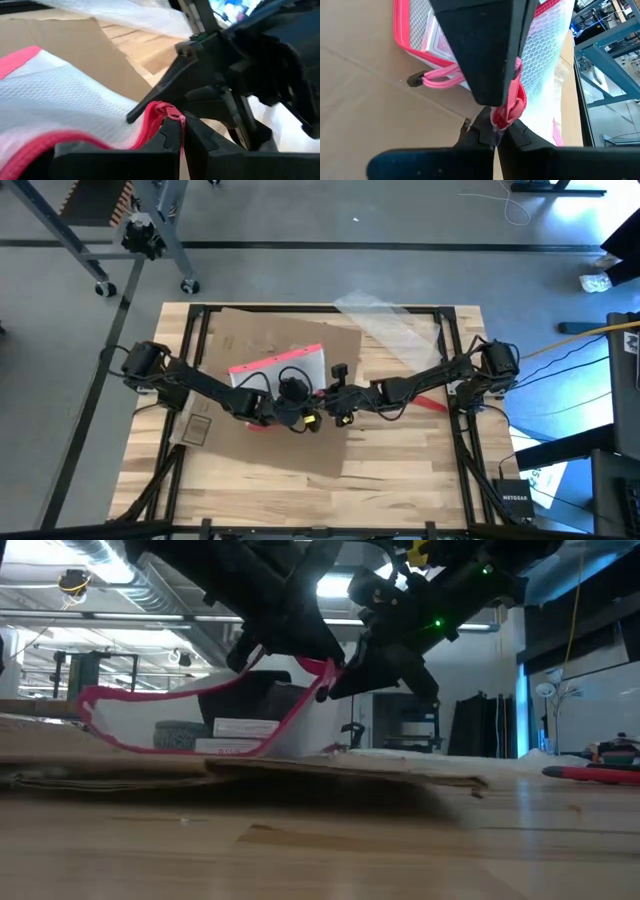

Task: Unpack boxes
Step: Close the white pouch

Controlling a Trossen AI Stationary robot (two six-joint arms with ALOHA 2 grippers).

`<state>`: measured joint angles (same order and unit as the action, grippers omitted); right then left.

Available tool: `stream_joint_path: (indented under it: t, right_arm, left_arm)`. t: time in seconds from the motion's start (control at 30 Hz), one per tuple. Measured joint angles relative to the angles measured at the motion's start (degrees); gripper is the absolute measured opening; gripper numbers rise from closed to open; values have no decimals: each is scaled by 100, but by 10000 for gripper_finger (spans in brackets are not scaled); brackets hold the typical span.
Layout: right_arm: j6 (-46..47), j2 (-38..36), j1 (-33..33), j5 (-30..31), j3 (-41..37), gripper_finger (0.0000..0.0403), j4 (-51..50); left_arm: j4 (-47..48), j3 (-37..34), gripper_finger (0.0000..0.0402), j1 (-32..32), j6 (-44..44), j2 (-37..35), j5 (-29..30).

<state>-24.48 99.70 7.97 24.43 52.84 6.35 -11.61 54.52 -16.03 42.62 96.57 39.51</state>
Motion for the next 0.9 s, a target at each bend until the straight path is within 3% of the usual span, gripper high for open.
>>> stream_joint_path:
  t: [0.2,0.4,0.6,0.77,0.9]
  right_arm:
    - [-2,4,6,-26,9,0,86]
    - [17,-31,3,29,0,0,282]
    - [23,4,-8,59,-24,0,364]
    - [76,33,-17,36,-22,0,171]
    - [102,7,-9,132,11,0,76]
  left_arm:
    - [1179,216,0,-114,303,-303,-184]
    - [6,195,0,-77,-148,-399,-101]
    - [-193,195,0,24,150,-231,-9]
    - [660,216,0,38,268,-249,-35]
    - [1520,229,0,-96,399,-685,-29]
